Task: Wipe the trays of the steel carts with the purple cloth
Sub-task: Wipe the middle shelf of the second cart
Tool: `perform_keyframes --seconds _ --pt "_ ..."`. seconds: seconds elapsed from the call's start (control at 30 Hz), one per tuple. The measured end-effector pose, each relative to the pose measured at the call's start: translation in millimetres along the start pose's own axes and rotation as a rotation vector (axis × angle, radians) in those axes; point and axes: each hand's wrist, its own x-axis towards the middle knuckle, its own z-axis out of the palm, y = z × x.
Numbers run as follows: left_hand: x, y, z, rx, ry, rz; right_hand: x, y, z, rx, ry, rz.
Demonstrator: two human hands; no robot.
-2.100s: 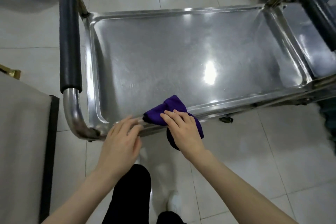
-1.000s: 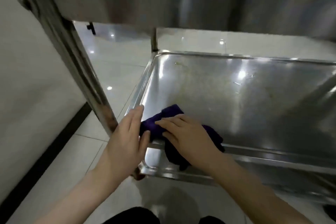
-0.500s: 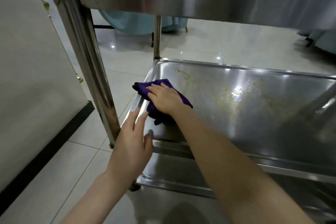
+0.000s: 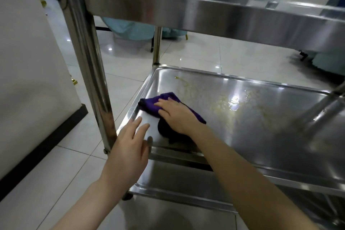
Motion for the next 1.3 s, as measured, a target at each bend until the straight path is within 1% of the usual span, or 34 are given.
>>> perform_keyframes --seconds 0.07,0.1,0.17,0.27,0.37,0.43,0.47,0.53,0.6,0.67,0.73,0.77,0.83,0.9,0.97,1.03,1.1,1.17,1.23,1.3 --pt "-2 1 3 0.048 -0.033 -0.013 22 8 -3 0.013 0.024 0.146" --pt "-3 1 3 0.067 -0.036 -0.005 25 9 -2 0.013 0.033 0.164" --pt "-4 1 4 0.084 -0.015 0.026 11 0 -2 0.017 0.022 0.129" --pt "-4 -4 7 0.082 0.013 0.062 -46 -8 -1 0.072 0.031 0.026" --pt "-4 -8 13 0.052 0.027 0.044 -108 -6 2 0.091 0.017 -0.050" --pt "-3 -8 15 0.036 0.021 0.027 -118 -2 1 0.107 -0.015 -0.064" --pt "-3 -8 16 0.031 0.009 0.013 -111 1 -1 0.114 -0.014 -0.055" --pt "-2 -7 17 0.035 -0.016 -0.018 -77 12 -6 0.076 0.040 0.002" --pt "-2 -5 18 0.055 -0.026 -0.025 -34 29 -12 0.004 0.075 0.116" --pt "-3 -3 17 0.056 -0.026 -0.022 -1 44 -17 -0.007 0.090 0.235" --pt "-4 -3 15 0.036 -0.028 -0.025 11 48 -15 -0.027 0.104 0.281" --pt "-4 -2 15 0.024 -0.022 -0.030 7 45 -14 -0.029 0.089 0.266" --pt "-5 -2 15 0.013 -0.003 -0.037 -20 35 -11 -0.002 0.064 0.173" --pt "-6 -2 16 0.011 0.013 -0.039 -67 26 -5 0.033 0.080 0.060" --pt "-5 -1 19 0.017 0.025 -0.031 -115 17 -3 0.052 0.055 -0.014" --pt "-2 4 25 0.037 0.020 0.023 -137 16 -2 0.060 0.018 -0.032" --pt "2 11 33 0.057 0.002 0.133 -126 19 -7 0.077 0.008 -0.029" --pt "6 15 40 -0.003 0.001 0.181 -90 34 -12 0.037 0.063 0.012" --pt "8 15 44 -0.031 -0.001 0.132 -46 56 -18 -0.025 0.084 0.154" --pt "8 14 44 -0.029 -0.002 0.078 -12 73 -21 -0.022 0.106 0.309"
